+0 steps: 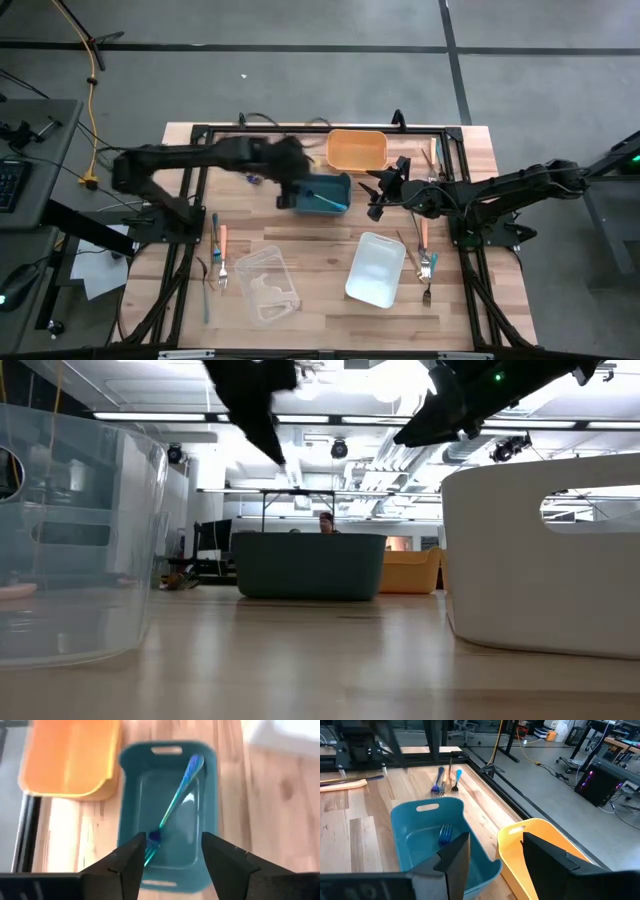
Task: Sort silverware by color (type)
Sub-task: Put the blue fork into the blue bin
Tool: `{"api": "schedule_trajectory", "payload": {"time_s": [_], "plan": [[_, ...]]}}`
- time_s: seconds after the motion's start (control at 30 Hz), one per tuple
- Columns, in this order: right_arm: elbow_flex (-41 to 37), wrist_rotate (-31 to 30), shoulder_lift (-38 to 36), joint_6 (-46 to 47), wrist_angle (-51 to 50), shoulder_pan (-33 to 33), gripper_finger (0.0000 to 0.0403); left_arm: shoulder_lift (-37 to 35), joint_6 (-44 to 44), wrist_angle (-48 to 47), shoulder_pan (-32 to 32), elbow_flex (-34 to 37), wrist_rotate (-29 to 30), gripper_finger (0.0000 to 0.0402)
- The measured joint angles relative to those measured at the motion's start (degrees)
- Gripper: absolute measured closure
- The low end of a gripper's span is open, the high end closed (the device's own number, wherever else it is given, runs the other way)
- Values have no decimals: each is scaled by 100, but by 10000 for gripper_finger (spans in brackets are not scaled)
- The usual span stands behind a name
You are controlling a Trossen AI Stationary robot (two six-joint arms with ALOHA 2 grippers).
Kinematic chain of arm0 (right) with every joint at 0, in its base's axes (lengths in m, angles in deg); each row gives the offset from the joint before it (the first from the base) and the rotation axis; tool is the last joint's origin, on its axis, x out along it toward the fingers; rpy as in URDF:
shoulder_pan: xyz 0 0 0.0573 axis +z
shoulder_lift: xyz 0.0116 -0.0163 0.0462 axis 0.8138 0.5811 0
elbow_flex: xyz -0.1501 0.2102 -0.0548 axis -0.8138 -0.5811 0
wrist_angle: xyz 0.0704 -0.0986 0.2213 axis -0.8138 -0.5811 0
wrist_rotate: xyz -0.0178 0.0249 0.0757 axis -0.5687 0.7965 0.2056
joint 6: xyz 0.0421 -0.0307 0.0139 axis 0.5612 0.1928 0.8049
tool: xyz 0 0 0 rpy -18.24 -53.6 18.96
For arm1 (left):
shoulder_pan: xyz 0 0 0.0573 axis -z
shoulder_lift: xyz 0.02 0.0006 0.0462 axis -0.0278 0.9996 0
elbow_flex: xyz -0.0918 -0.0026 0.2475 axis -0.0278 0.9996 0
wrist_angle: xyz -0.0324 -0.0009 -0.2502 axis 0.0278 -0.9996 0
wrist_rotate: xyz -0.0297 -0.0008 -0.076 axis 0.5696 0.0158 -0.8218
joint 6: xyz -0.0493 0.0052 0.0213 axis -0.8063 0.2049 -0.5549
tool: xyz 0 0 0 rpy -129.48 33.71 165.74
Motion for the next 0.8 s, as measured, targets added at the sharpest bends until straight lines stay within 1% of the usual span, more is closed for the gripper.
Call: {"api": "schedule_trajectory", "payload": {"time_s": [0.1, 0.27, 0.37, 0.43, 0.47, 0.5, 0.57, 0.63, 0.8], "plan": [[0, 61, 2, 4, 0, -1, 226, -925, -301, 992, 92, 904, -4, 214], [0, 70, 2, 2, 93, 0, 226, -2370, -715, 3101, 335, 2748, 103, 215], [0, 82, 2, 0, 203, -6, 226, -2953, -787, 4460, 452, 3820, 382, 214], [0, 91, 2, 7, 236, -7, 226, -3172, -714, 5310, 482, 4385, 527, 213], [0, 92, 2, 16, 228, -7, 226, -3258, -667, 5552, 478, 4588, 591, 213], [0, 94, 2, 30, 223, -7, 226, -3304, -620, 5734, 462, 4728, 646, 213], [0, 113, 2, 46, 221, -7, 226, -3379, -604, 5709, 417, 4837, 797, 213], [0, 143, 2, 48, 222, -7, 226, -3419, -689, 5552, 392, 4818, 902, 213], [0, 160, 2, 99, 225, -7, 226, -3420, -737, 5414, 404, 4797, 910, 213]]}}
